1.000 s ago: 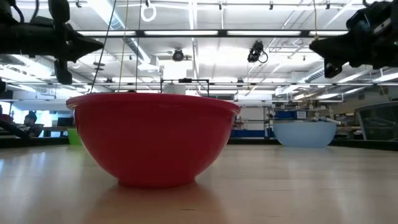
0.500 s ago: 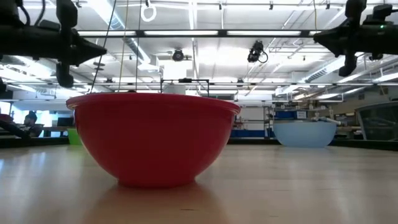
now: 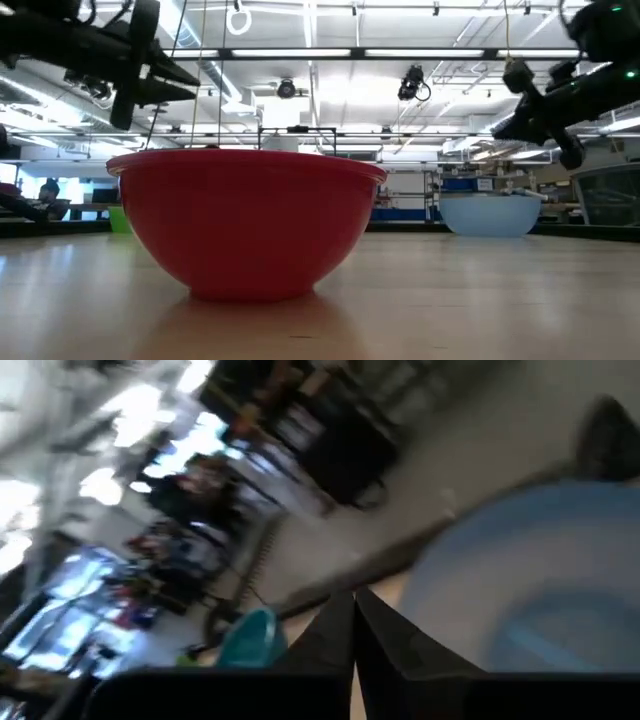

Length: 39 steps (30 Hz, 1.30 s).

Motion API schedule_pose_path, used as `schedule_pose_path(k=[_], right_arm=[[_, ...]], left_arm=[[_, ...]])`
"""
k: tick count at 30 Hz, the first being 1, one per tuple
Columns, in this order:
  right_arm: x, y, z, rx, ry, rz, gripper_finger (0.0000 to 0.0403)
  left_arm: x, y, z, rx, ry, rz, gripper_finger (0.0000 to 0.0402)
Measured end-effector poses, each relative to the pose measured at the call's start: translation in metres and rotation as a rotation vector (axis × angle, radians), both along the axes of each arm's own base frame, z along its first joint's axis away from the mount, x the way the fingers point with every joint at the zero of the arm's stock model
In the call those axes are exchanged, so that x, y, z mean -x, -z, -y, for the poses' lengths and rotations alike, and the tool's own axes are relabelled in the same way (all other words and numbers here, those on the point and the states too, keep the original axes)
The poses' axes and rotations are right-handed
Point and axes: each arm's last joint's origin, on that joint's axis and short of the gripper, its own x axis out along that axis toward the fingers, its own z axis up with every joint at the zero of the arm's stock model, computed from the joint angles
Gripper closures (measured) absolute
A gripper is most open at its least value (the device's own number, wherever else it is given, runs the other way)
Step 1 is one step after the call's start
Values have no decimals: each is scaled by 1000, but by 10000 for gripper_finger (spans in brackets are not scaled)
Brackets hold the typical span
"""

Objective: Nest bowls inside each other
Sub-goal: Stack the light blue bowl on top of the dark green bowl

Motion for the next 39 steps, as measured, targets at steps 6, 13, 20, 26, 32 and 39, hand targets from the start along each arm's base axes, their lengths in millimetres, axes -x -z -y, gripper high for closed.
schedule_pose_path(k=[6,13,20,26,32,39], right_arm=[[-4,-21,20,-168,138,-270,397],[-7,-50,56,-400,173,-541,395],[-6,-47,97,-516,80,-750,391],[5,-27,109,-726,116,-806,355],[3,-17,118,-757,173,-814,277],[-3,2,127,-828,175,-844,201]], left_arm=[[-12,-29,-8,12,84,-216,213],[-22,-60,-17,11,152,-358,196],[-36,-59,-26,43,177,-458,195],[-44,-49,-28,99,168,-515,195],[-48,-39,-30,108,130,-611,195],[-52,-32,-32,121,123,-661,195]])
